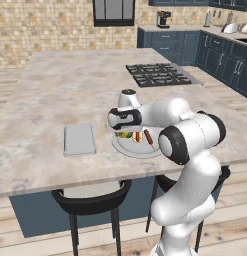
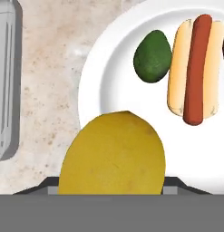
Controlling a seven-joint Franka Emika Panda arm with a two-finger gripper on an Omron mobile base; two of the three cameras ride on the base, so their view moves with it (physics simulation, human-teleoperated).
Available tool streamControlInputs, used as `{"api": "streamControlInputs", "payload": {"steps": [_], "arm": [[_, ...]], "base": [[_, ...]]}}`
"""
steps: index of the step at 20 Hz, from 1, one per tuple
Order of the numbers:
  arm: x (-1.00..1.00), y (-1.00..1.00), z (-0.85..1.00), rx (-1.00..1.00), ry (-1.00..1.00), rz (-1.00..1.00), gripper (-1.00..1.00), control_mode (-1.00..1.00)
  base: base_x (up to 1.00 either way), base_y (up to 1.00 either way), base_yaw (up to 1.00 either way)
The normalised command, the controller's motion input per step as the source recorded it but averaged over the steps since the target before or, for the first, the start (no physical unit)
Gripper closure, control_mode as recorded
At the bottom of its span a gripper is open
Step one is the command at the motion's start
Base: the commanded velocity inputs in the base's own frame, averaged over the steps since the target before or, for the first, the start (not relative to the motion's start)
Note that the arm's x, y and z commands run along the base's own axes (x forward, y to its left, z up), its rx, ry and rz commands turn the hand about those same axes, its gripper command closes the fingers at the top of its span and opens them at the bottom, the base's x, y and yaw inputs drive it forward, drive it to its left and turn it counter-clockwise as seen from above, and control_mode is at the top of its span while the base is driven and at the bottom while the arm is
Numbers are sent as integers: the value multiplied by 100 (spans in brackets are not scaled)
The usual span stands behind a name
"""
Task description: Place one cooked food and one vegetable from the large plate to each tupperware container.
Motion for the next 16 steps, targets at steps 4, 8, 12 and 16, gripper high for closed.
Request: {"api": "streamControlInputs", "payload": {"steps": [4, 8, 12, 16], "arm": [[19, 86, 91, 7, -21, 36, 100, -100], [4, 100, 27, -12, -7, 28, 100, -100], [0, 80, 5, -16, 1, 17, 100, -100], [1, 40, -13, -17, 4, 1, 100, -100]], "base": [[0, 0, 0], [0, 0, 0], [0, 0, 0], [0, 0, 0]]}}
